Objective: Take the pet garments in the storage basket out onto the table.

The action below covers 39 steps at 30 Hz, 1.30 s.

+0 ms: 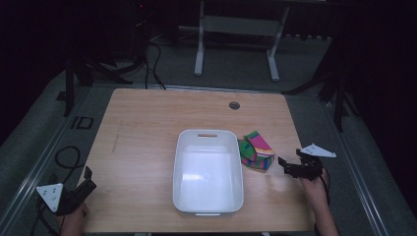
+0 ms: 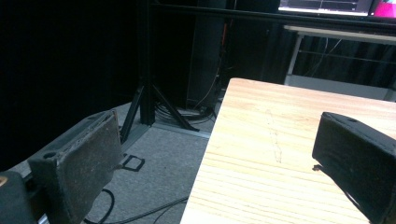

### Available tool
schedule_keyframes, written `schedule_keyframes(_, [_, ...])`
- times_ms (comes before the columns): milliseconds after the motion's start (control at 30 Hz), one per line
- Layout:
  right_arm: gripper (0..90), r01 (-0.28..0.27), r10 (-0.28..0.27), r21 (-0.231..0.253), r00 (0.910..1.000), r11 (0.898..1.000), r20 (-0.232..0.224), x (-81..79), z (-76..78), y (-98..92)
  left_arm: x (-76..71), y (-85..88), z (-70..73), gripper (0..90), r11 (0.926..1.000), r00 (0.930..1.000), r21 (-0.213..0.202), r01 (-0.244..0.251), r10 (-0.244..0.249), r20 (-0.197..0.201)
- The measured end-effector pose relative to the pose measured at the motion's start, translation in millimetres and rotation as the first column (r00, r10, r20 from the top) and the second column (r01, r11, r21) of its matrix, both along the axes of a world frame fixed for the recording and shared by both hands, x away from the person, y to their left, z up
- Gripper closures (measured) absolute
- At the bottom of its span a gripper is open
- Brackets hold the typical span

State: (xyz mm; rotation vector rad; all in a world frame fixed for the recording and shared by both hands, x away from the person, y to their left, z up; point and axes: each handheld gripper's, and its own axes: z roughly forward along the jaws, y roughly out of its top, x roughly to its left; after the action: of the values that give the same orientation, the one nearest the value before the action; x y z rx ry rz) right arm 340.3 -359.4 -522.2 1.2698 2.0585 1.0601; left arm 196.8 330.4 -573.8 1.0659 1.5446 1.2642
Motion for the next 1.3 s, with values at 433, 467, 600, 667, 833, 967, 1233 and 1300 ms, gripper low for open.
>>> schedule_keyframes(433, [13.3, 0.065, -0.066, 0.048, 0.9976, 0.997, 0.02, -35.8, -21.5, -27.9, 0.0, 0.1, 0.0, 1.8, 1.0, 1.0, 0.0, 0.001, -0.001, -0.001])
schedule_keyframes(467, [13.3, 0.074, -0.076, 0.054, 0.9965, 0.996, 0.035, -40.4, -23.0, -29.3, 0.1, 0.1, 0.0, 1.9, 1.0, 1.0, -0.001, 0.001, -0.001, -0.001])
schedule_keyframes(600, [13.2, 0.081, -0.087, 0.071, 0.9934, 0.994, 0.075, -52.9, -26.4, -33.3, 0.1, 0.1, 0.0, 1.9, 1.0, 1.0, -0.001, 0.0, 0.0, -0.001])
schedule_keyframes(667, [13.2, 0.091, -0.097, 0.07, 0.9908, 0.993, 0.094, -58.7, -27.3, -34.1, 0.2, 0.2, 0.1, 1.9, 1.0, 1.0, -0.001, 0.001, -0.001, -0.001])
schedule_keyframes(833, [13.3, 0.125, -0.135, 0.087, 0.9818, 0.988, 0.133, -67.0, -30.5, -37.3, 0.1, 0.4, 0.1, 1.9, 1.0, 1.0, -0.003, 0.002, -0.002, -0.001])
schedule_keyframes(967, [13.3, 0.138, -0.153, 0.1, 0.9745, 0.985, 0.164, -68.1, -32.1, -39.8, 0.0, 0.7, 0.1, 1.9, 1.0, 1.0, -0.005, 0.002, -0.002, -0.001])
schedule_keyframes(1233, [13.7, 0.151, -0.165, 0.086, 0.9699, 0.985, 0.179, -68.4, -34.6, -40.1, 0.0, 0.8, 0.1, 1.9, 1.0, 1.0, -0.006, 0.004, -0.004, 0.0])
schedule_keyframes(1300, [13.7, 0.15, -0.164, 0.087, 0.9701, 0.985, 0.179, -68.3, -34.6, -40.3, 0.0, 0.7, 0.1, 1.9, 1.0, 1.0, -0.005, 0.005, -0.005, 0.0])
